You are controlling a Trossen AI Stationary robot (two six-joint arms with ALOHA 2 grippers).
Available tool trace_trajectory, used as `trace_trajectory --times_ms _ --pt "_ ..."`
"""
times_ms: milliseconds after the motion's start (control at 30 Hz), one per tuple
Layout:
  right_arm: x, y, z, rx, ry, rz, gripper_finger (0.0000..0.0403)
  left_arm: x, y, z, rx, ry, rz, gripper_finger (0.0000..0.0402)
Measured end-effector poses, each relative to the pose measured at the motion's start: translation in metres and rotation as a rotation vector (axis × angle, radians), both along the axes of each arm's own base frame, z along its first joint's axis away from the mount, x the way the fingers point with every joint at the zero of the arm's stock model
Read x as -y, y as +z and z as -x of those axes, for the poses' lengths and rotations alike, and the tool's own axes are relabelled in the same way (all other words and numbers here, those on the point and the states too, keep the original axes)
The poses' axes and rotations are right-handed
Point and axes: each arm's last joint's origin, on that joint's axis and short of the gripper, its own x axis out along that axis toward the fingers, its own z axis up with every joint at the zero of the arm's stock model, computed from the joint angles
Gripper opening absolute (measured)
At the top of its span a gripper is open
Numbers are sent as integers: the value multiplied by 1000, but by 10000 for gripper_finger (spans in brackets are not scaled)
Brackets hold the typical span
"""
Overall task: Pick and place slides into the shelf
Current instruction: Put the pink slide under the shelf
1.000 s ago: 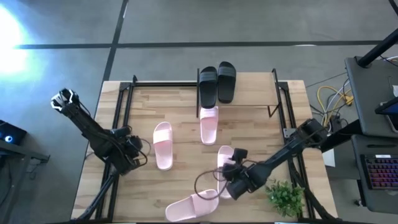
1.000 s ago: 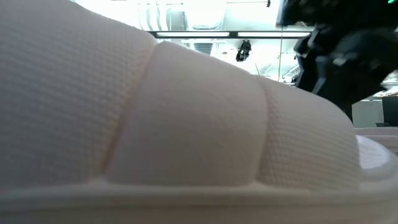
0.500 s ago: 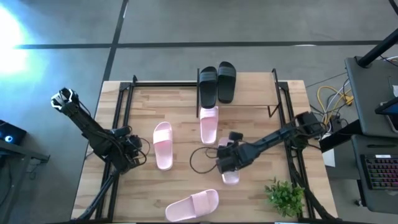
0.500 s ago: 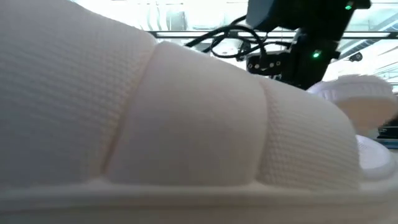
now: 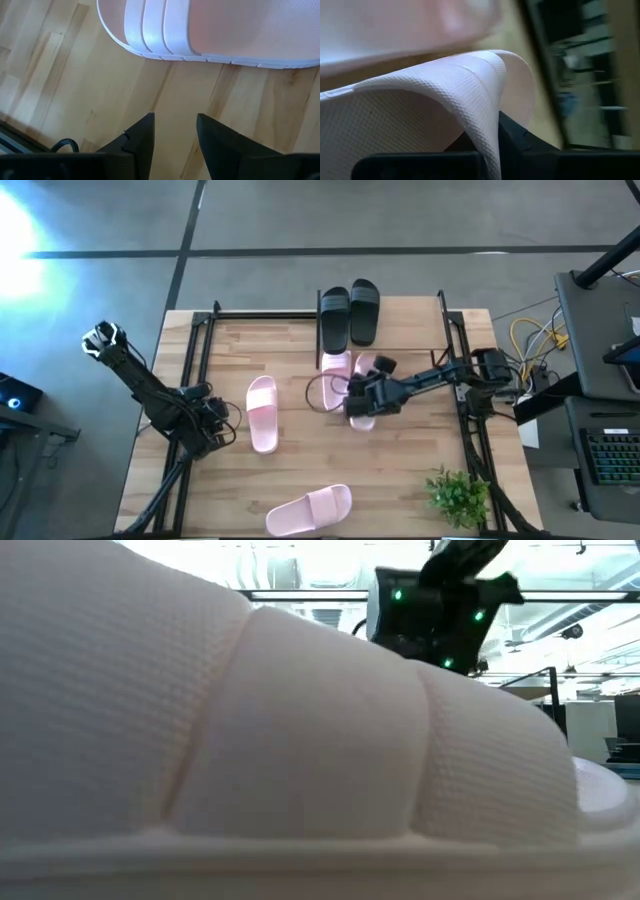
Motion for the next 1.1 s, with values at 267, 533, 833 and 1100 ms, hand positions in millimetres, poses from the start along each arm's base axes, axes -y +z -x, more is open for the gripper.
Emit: trace_trajectory --times_ms 267,533,833,1100 --pt "42 -7 1 -51 -36 52 19 1 -1 -1 -1 0 -8 132" --pt "43 -10 -11 -16 75 -12 94 1 -1 -1 -2 0 -10 132" --pt "43 -10 -7 -70 72 24 161 2 -3 -2 -11 -1 -18 132" --pt "39 -3 -2 -110 70 20 175 3 -3 -2 -14 -1 -5 132"
